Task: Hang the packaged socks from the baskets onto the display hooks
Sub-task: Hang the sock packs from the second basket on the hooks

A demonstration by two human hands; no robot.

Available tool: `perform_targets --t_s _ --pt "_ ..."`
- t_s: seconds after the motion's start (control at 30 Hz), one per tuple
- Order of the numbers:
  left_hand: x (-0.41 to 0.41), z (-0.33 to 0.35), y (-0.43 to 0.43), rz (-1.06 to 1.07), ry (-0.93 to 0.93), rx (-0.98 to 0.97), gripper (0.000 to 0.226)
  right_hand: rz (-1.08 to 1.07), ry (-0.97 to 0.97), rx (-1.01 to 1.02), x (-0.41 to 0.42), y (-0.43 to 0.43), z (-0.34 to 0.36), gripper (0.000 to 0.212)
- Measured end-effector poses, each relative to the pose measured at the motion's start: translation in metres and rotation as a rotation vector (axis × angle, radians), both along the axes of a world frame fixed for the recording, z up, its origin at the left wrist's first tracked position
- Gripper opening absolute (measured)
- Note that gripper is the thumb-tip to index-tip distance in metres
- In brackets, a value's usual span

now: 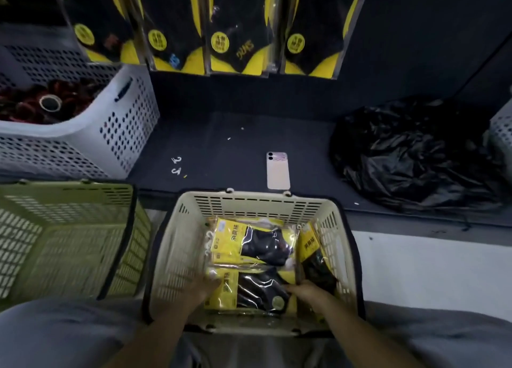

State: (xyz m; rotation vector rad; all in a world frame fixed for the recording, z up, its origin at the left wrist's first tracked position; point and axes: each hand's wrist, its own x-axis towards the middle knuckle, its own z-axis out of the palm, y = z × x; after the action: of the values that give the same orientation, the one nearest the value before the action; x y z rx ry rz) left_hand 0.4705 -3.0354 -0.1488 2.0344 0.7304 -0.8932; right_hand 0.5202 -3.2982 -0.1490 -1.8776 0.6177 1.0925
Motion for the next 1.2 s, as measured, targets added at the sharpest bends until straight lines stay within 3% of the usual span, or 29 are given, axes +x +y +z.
perform_targets --t_s 0.13,0.33,0.5,0.6,0.7,0.77,0.87,0.93,1.0,1.1,1.2 --pt "0.000 -0.001 -0.009 0.105 -0.101 0.030 0.022 -0.067 0.012 -0.017 0.002 0.002 -0.002 0.067" --pt "0.000 0.002 -0.011 0.248 0.014 -0.106 0.060 -0.106 0.101 0.261 0.008 0.005 0.011 0.108" --pt "0.008 0.016 -0.017 0.415 -0.034 -0.116 0.066 -0.053 0.033 0.262 0.022 0.011 0.047 0.070" --pt "0.025 0.043 -0.022 0.463 -0.170 -0.102 0.065 -0.088 -0.052 0.322 0.041 0.006 0.079 0.083" --pt "0.048 0.087 -0.025 0.505 -0.485 -0.112 0.068 -0.207 -0.195 0.422 0.061 0.001 0.120 0.080" --pt "0.064 0.123 -0.027 0.611 -0.654 -0.108 0.085 -0.312 -0.297 0.525 0.071 -0.002 0.150 0.068" --pt "0.080 0.184 -0.040 0.743 -0.556 -0.294 0.113 -0.416 -0.423 0.686 0.080 -0.001 0.199 0.038" --pt "0.089 0.221 -0.053 0.757 -0.502 -0.699 0.096 -0.468 -0.487 0.767 0.081 0.005 0.230 0.029" --pt "0.099 0.250 -0.069 0.702 -0.573 -0.997 0.070 -0.501 -0.529 0.849 0.080 0.013 0.255 0.025" --pt "0.110 0.281 -0.087 0.669 -0.755 -1.125 0.053 -0.459 -0.630 0.889 0.076 0.022 0.280 0.032" --pt "0.119 0.301 -0.091 0.660 -0.905 -1.024 0.035 -0.408 -0.717 0.889 0.076 0.019 0.295 0.053"
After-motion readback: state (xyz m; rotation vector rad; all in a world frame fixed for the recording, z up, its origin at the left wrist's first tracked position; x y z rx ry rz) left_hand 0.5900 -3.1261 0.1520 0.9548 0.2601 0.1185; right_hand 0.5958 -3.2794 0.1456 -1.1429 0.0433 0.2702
